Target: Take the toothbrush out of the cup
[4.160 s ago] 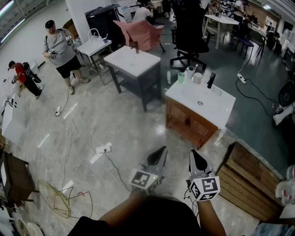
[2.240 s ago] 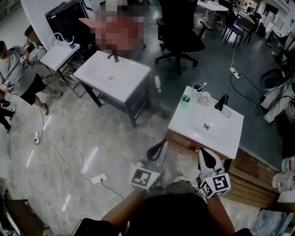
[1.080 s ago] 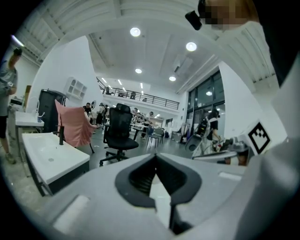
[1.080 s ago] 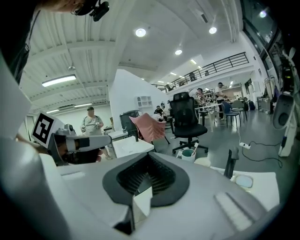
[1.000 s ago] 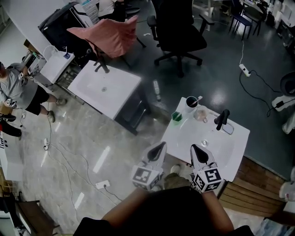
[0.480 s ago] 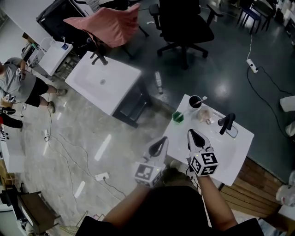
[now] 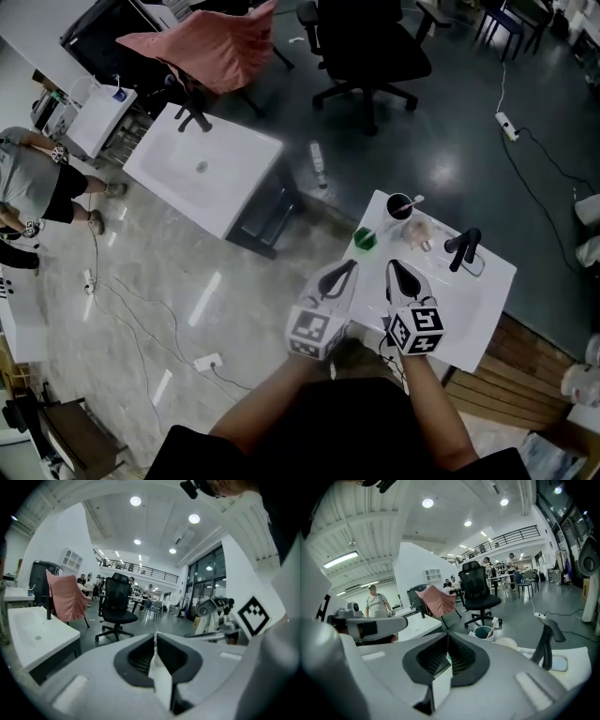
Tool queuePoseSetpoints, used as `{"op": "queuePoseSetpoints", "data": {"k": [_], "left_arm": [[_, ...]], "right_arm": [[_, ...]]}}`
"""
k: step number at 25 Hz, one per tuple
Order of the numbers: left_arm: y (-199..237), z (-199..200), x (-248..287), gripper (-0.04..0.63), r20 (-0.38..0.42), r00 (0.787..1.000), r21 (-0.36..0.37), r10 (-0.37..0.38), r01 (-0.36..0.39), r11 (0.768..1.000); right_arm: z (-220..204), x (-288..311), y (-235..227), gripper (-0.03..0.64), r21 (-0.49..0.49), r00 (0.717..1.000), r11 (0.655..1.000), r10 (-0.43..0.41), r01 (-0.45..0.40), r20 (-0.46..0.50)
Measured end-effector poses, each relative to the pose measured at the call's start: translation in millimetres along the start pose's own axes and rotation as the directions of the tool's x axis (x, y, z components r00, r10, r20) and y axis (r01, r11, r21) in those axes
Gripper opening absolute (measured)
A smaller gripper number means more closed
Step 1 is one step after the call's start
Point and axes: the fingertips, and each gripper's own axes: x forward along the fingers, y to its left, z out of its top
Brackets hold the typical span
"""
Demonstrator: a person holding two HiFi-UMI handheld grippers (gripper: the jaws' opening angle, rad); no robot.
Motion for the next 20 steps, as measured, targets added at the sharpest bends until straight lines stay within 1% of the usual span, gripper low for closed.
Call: {"op": "queuePoseSetpoints", "data": {"k": [3,6,9,11,15,20], "left_arm": [[5.7,-8.7,24.6,0.03,-0.031,0.999,0.005,-0.028,0.028,1.0],[11.2,-18.6,54.7,0.055,-0.067,0.996,0.027,-0.063,0.065,0.998],[14.0,-23.9,80.9,0.063,-0.067,0.993,0.052,-0.095,0.099,0.994],[14.9,-31.9,97.2,0.07,-0.09,0.989,0.071,-0.114,0.121,0.99],[13.2,-57.3,130.2,0.098,-0.188,0.97,0.107,-0.156,0.178,0.978],[20.0,-84.5,157.4,0.098,-0.272,0.949,0.159,-0.158,0.206,0.966]], "right_arm": [[2.2,-1.2,-4.7,0.005,0.005,1.0,1.0,-0.023,0.023,0.012],[2.3,-3.0,-12.0,0.005,0.017,0.999,0.999,-0.047,0.047,0.014],[-1.9,-8.2,-19.9,0.005,0.028,0.998,0.997,-0.068,0.068,0.01],[-7.3,-13.1,-23.7,0.005,0.029,0.997,0.996,-0.082,0.082,0.007],[-20.5,-21.2,-30.7,0.003,0.038,0.994,0.994,-0.105,0.105,-0.005],[-33.1,-28.8,-39.9,0.003,0.05,0.99,0.988,-0.142,0.143,-0.019]]}}
